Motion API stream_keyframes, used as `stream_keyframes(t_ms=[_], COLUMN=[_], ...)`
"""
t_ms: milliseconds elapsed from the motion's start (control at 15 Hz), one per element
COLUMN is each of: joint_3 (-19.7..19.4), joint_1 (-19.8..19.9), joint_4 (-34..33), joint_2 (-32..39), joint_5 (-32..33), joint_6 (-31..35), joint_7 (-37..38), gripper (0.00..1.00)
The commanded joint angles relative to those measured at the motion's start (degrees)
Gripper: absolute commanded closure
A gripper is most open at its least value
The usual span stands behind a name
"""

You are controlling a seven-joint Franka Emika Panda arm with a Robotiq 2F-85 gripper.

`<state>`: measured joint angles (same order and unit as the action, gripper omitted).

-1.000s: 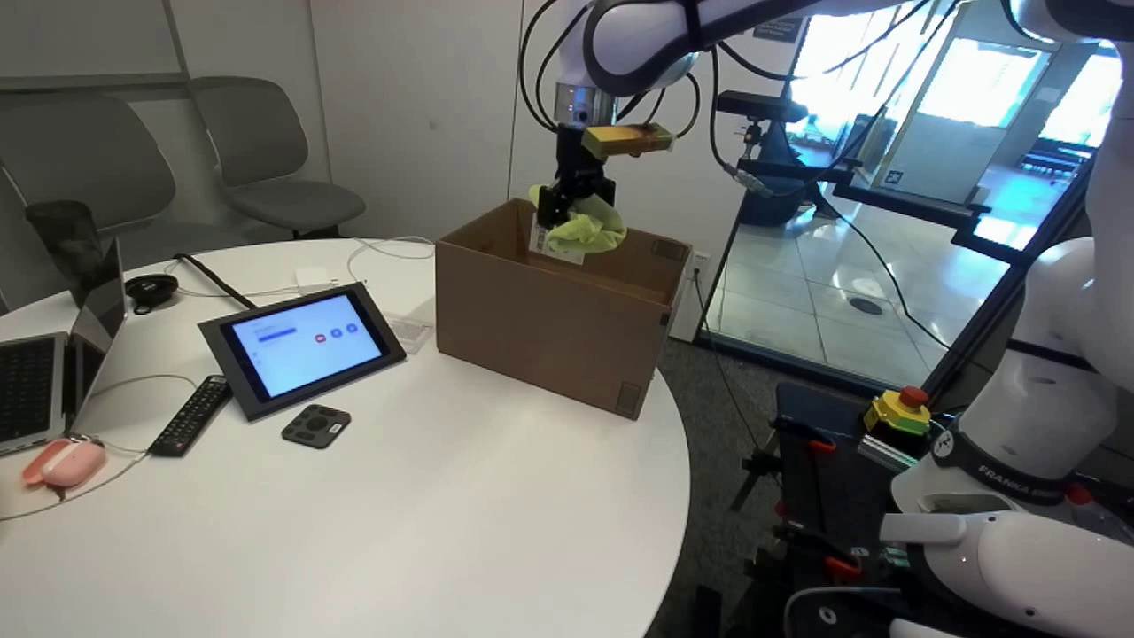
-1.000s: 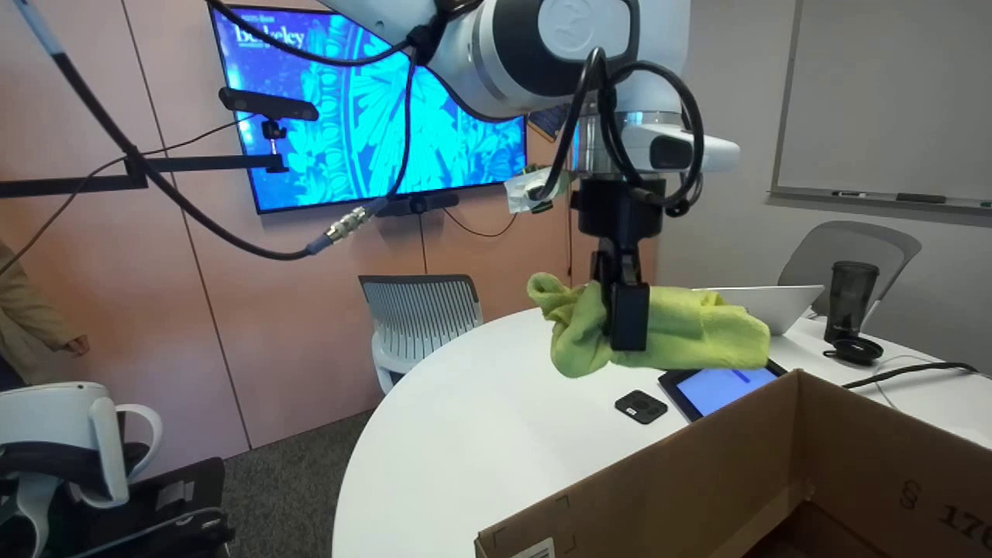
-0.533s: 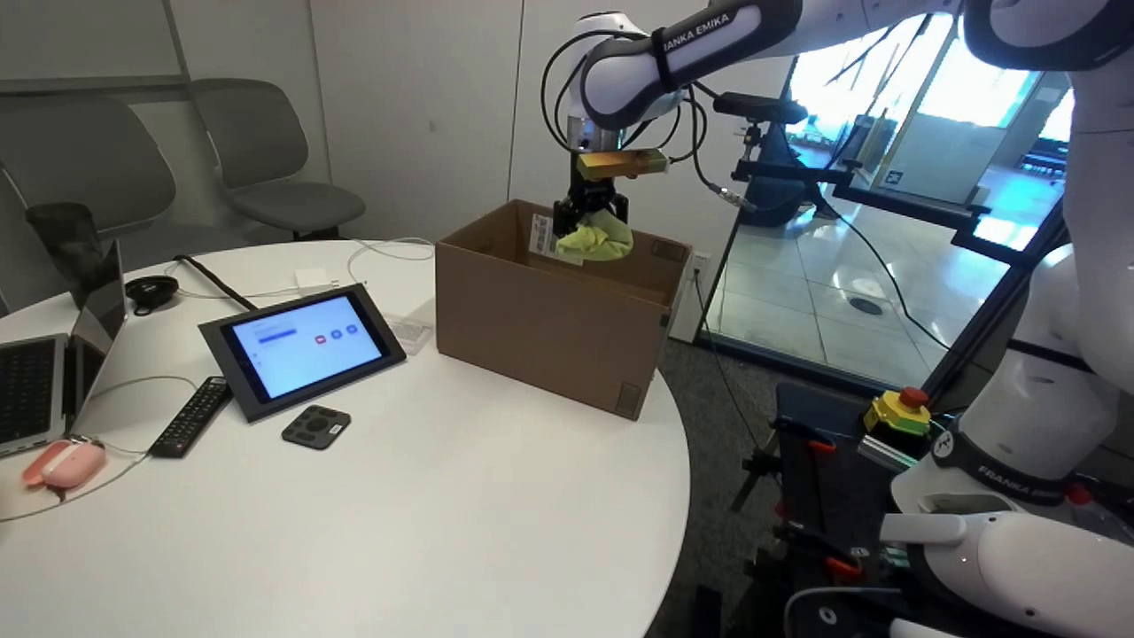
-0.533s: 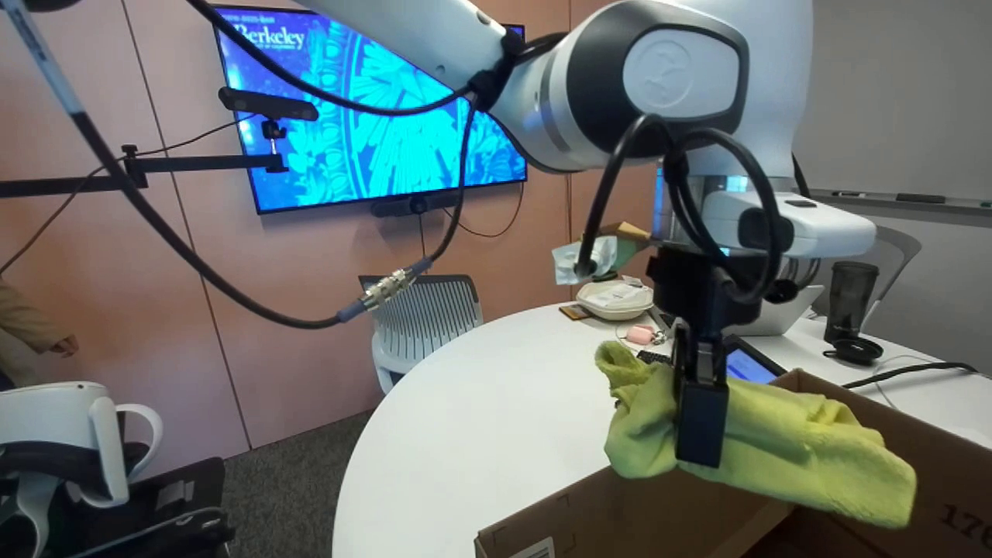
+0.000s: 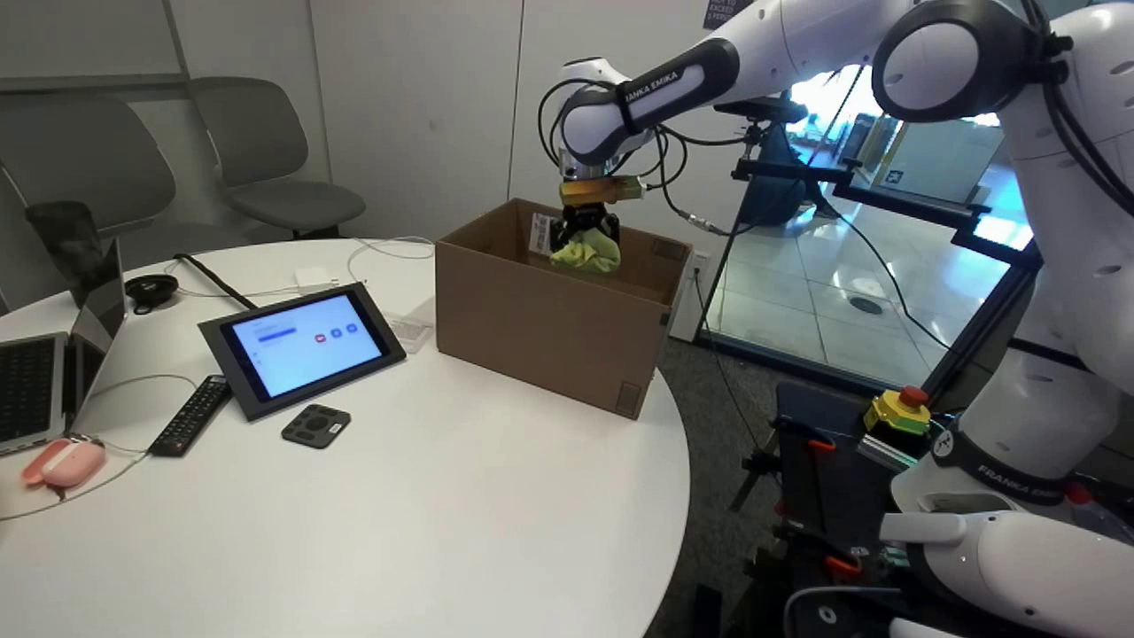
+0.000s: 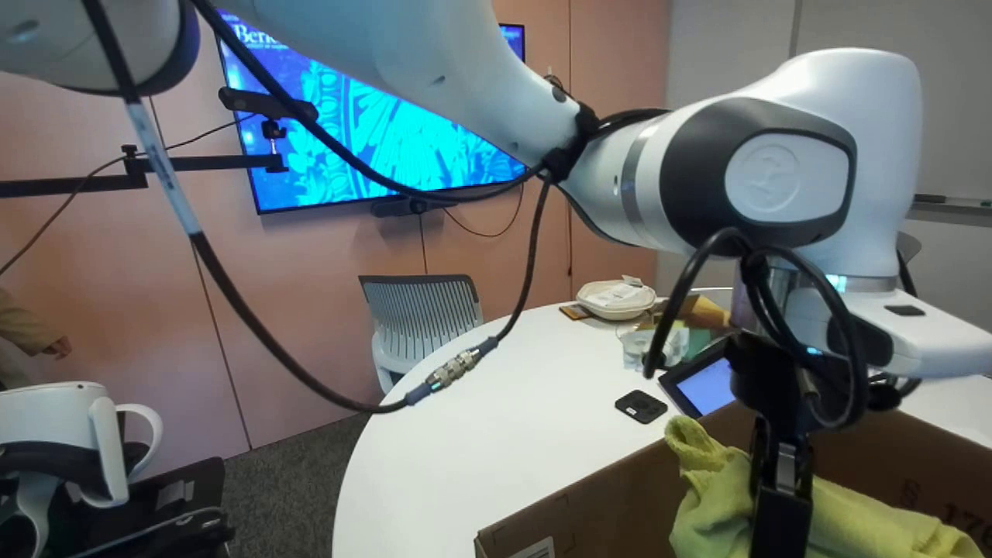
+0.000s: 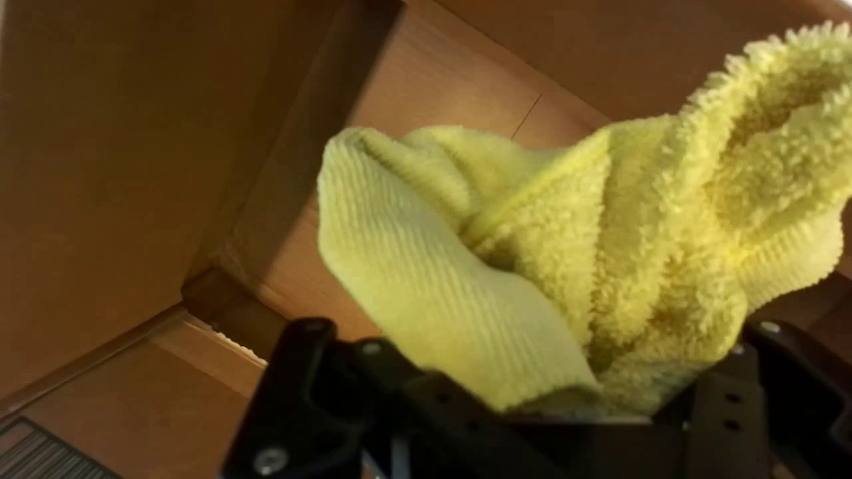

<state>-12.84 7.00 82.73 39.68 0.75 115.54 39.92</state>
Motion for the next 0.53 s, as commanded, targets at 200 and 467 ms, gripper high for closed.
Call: stream_keyframes(t_ms=[200, 467], joint_3=[0.2, 0.2], joint_1=[3.5, 4.5], joint_4=[-9.1, -11.2], joint_2=[7.4, 8.9], joint_5=[-4.2, -5.6], joint_6=[-2.2, -2.9], joint_7=[0.7, 0.7], gripper=[0.56, 0.23])
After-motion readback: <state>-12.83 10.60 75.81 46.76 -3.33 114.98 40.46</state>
